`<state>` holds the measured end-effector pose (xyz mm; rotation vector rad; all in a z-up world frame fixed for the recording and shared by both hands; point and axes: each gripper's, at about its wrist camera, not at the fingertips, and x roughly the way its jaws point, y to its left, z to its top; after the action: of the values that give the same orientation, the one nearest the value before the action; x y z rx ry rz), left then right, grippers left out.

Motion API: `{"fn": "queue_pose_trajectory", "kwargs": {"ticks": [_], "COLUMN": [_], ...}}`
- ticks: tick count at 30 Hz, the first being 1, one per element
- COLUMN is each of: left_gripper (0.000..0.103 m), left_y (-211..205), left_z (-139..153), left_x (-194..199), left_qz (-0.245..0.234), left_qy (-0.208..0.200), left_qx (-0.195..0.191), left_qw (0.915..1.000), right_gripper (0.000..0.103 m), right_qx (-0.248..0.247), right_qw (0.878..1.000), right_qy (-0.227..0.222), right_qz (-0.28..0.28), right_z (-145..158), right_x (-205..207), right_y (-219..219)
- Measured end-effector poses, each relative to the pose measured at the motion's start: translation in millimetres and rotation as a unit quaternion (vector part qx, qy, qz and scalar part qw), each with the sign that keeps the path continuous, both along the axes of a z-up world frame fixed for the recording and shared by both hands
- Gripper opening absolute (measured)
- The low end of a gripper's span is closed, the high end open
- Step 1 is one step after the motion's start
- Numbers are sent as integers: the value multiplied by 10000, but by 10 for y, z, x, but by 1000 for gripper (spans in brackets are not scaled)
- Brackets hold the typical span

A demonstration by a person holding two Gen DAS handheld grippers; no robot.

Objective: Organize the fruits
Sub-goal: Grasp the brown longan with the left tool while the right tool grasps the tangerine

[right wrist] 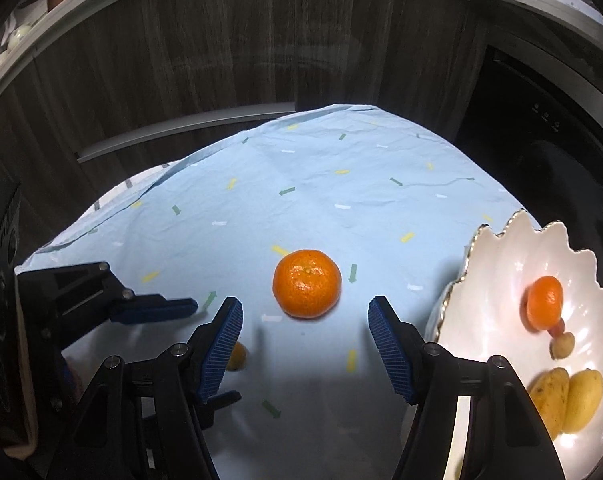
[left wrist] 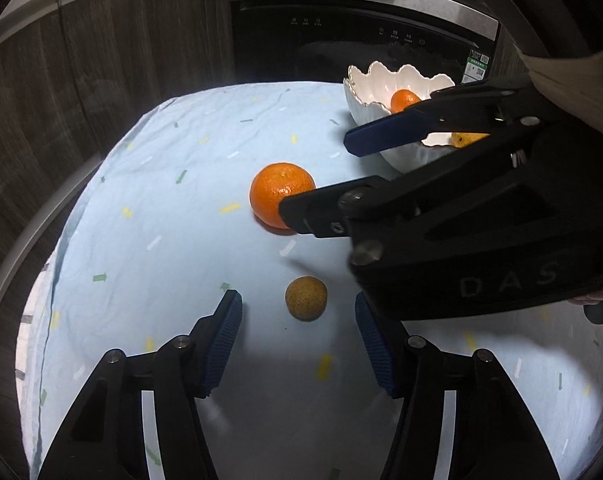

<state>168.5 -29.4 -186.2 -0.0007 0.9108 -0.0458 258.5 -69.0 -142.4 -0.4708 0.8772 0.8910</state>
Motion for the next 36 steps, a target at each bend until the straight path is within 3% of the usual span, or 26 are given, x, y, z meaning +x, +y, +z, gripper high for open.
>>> {"fn": "queue_pose_trajectory", "kwargs": {"ticks": [16, 24, 31, 36], "left_gripper": [41, 36, 33, 27], "left_y": [19, 89, 146, 171], "left_z": [-81, -83, -80, -77], "left_x": [75, 54, 62, 69], "left_qz": [53, 105, 137, 132], "left_qy": [51, -22, -31, -49], "left_qx": [-52, -199, -382, -486], "left_qw": [10000, 9997, 9992, 9987], "right_gripper": [58, 47, 47, 47], "right_qx": [-103, -555, -927, -1154], "right_qw": [9999, 9984, 9949, 9912], "right_qy": [63, -102, -173, 20], "right_qz": [41, -13, 354, 646], "right_z": [-100, -101, -92, -164], "right_x": [97, 135, 140, 150], "right_y": [207, 308, 424, 513]}}
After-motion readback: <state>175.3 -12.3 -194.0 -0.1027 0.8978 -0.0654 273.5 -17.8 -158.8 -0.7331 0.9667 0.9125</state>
